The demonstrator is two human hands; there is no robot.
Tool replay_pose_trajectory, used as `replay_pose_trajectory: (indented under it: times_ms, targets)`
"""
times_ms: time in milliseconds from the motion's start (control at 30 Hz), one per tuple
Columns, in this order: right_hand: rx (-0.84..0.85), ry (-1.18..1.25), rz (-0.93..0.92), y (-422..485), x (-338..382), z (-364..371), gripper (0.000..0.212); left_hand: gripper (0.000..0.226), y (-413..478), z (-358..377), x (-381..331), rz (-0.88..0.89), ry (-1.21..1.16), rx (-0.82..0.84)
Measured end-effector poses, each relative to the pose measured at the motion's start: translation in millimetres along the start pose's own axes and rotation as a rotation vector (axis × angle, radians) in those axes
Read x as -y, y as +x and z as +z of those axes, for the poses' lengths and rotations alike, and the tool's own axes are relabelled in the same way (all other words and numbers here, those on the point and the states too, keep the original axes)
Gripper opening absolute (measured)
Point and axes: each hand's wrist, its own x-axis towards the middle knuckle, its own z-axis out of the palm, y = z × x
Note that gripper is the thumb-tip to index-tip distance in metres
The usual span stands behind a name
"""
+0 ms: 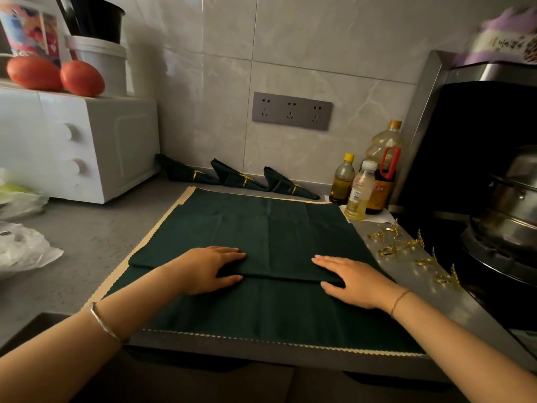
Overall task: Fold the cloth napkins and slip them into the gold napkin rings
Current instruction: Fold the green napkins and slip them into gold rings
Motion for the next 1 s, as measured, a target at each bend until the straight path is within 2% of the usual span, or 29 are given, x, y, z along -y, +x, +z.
replay_pose_trajectory:
  times_ms: [67, 133, 433, 533, 600, 667, 767, 900, 1000]
  targets:
    - [0.001, -0.05, -0.019, -3, 6, -4, 0.058, 0.058, 2, -3, -6, 0.034, 0.138, -0.006]
    - [-0.007, -0.082, -0.033, -5, 9, -6, 0.054, 0.053, 3, -6, -8, 0.034, 0.234, 0.015]
    - [-0.051, -0.158, 0.001, -32, 6, -11, 0.047, 0.053, -5, 5, -11, 0.076, 0.294, -0.09]
    - [-0.016, -0.141, 0.014, -45, 7, -5, 0.046, 0.051, -15, 9, -23, 0.086, 0.284, -0.036]
    - [-0.009, -0.161, -0.004, -49, 7, -1, 0.048, 0.063, -21, 7, -28, 0.062, 0.227, -0.023]
    - [-0.017, -0.158, -0.007, -49, 10, -5, 0.056, 0.078, -23, 4, -27, -0.017, 0.083, -0.059]
    - [-0.078, 0.043, 0.017, -31, 15, -17, 0.064, 0.06, -12, 2, -3, -0.25, -0.133, -0.105]
    - [-0.174, 0.215, 0.013, 27, 19, -20, 0.035, 0.06, 4, 9, 37, -0.453, -0.126, -0.116]
    - [-0.129, 0.284, 0.025, 81, 32, -22, 0.04, 0.064, 7, 22, 42, -0.5, -0.142, -0.141]
